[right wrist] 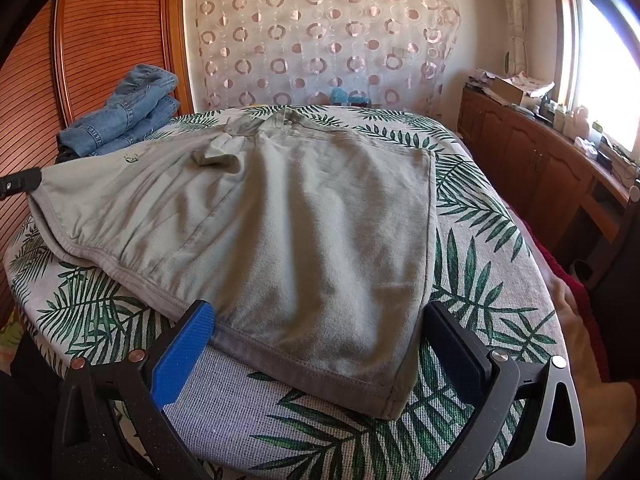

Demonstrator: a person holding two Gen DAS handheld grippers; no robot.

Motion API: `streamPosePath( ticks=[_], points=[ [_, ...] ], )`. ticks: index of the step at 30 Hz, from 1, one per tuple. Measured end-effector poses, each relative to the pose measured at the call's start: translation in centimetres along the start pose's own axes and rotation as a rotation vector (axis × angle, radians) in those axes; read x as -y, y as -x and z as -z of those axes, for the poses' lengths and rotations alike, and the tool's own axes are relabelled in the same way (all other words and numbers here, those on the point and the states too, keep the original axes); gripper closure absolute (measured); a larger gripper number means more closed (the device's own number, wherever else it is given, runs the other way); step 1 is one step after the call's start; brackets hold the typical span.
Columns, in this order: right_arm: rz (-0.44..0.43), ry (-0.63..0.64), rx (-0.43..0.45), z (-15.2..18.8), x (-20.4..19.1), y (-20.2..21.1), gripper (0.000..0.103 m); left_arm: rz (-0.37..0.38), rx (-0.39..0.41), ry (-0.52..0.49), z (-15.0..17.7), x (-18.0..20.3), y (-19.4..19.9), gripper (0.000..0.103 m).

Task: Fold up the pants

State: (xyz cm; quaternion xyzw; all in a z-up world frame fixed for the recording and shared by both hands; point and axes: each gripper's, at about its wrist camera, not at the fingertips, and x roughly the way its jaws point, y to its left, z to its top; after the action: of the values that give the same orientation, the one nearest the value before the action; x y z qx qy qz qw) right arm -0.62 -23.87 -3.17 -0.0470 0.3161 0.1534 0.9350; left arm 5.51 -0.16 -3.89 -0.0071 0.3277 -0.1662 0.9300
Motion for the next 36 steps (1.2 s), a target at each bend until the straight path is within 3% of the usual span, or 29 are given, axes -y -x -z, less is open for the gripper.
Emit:
streamPosePath(
  ticks=[6, 10, 18, 20, 22, 24, 27, 36],
  points=[
    [-0.014, -0.023, -0.004, -0.7, 0.4, -0.2, 0.017, 0.045, 0.001, -0.035, -2.5, 2.2, -1.2, 0.097],
    [-0.021, -0.027, -0.002, -0.9, 0.4, -0.3, 0.020, 0.068, 0.001, -0.038, -3.3, 3.0, -1.6, 0.097],
    [-0.039, -0.026, 0.012, -1.0, -0.2, -0.1, 0.020, 0.007, 0.036, -0.019, -3.2, 2.6, -0.7, 0.096],
    [-0.041, -0.025, 0.014, -1.1, -0.5, -0.2, 0.020, -0.013, 0.039, -0.010, -3.2, 2.3, -0.5, 0.090],
    [-0.044, -0.024, 0.015, -1.1, -0.6, -0.3, 0.020, -0.030, 0.046, 0.006, -3.0, 1.6, -0.1, 0.065],
    [-0.048, -0.020, 0.016, -1.0, -0.7, -0.2, 0.020, -0.044, 0.059, 0.013, -2.7, 1.1, 0.2, 0.052],
    [-0.054, -0.012, 0.019, -1.1, -0.9, -0.3, 0.020, -0.066, 0.062, 0.033, -2.1, 0.1, 0.3, 0.021],
    [-0.071, 0.030, 0.058, -2.1, -2.2, 0.4, 0.020, -0.132, 0.019, 0.090, 0.4, -2.4, -0.6, 0.021]
  ],
)
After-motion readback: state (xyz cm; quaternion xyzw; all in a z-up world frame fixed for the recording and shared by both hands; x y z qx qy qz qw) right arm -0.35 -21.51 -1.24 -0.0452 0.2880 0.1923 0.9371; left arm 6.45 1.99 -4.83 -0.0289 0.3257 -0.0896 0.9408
